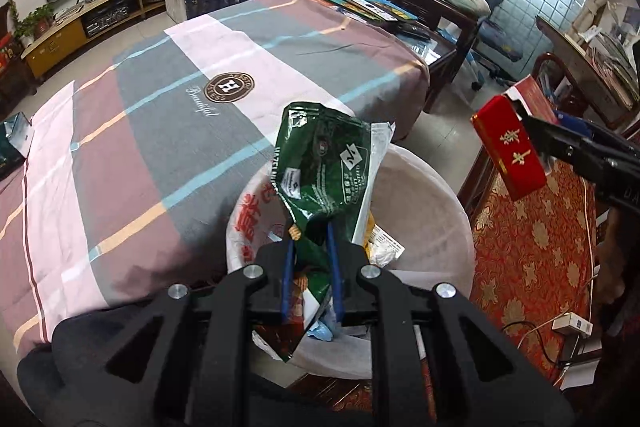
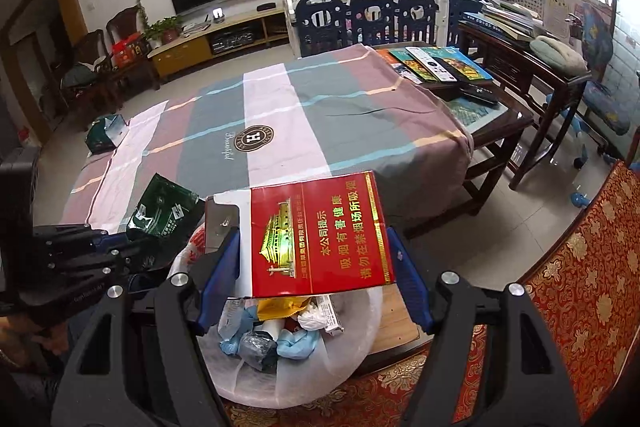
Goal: Collect trash
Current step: 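Carry the red box and green bag over the bin and open both tools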
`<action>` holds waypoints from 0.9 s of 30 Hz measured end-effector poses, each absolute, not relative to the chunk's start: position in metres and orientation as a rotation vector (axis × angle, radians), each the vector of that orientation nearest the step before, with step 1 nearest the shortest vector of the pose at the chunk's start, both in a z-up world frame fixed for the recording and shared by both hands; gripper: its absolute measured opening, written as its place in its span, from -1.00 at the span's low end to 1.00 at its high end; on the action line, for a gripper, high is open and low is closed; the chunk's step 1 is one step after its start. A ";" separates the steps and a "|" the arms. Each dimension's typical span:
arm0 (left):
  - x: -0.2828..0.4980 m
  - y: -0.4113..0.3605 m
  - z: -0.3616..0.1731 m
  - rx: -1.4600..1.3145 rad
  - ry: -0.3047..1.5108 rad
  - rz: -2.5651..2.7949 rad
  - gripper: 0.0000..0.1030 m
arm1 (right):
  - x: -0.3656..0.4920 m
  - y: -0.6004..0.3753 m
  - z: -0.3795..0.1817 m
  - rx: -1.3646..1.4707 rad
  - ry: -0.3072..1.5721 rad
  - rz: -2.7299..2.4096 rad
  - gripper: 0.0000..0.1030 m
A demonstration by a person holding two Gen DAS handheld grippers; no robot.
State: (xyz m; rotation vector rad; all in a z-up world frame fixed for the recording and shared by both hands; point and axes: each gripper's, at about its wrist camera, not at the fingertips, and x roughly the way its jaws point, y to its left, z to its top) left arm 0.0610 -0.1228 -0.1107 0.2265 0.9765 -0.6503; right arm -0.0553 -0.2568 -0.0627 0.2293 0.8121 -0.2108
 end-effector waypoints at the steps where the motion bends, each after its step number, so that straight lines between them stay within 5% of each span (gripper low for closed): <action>1: 0.061 -0.127 -0.115 0.231 0.987 -0.664 -0.68 | -0.056 -0.259 -0.064 0.234 0.815 -0.215 0.38; 5: 0.071 -0.142 -0.135 0.217 1.048 -0.727 -0.55 | -0.057 -0.263 -0.072 0.259 0.831 -0.224 0.38; 9: 0.071 -0.137 -0.136 0.220 1.039 -0.664 0.25 | -0.055 -0.260 -0.077 0.255 0.850 -0.218 0.38; 12: 0.074 -0.119 -0.122 0.215 0.991 -0.575 0.48 | -0.051 -0.251 -0.083 0.256 0.874 -0.195 0.38; 16: 0.075 -0.087 -0.100 0.199 0.933 -0.462 0.68 | -0.042 -0.231 -0.094 0.240 0.932 -0.142 0.43; 20: 0.065 -0.060 -0.077 0.160 0.877 -0.393 0.87 | -0.039 -0.214 -0.093 0.211 0.938 -0.119 0.81; 27: 0.042 -0.028 -0.055 0.090 0.868 -0.286 0.93 | -0.044 -0.195 -0.065 0.197 0.903 -0.075 0.85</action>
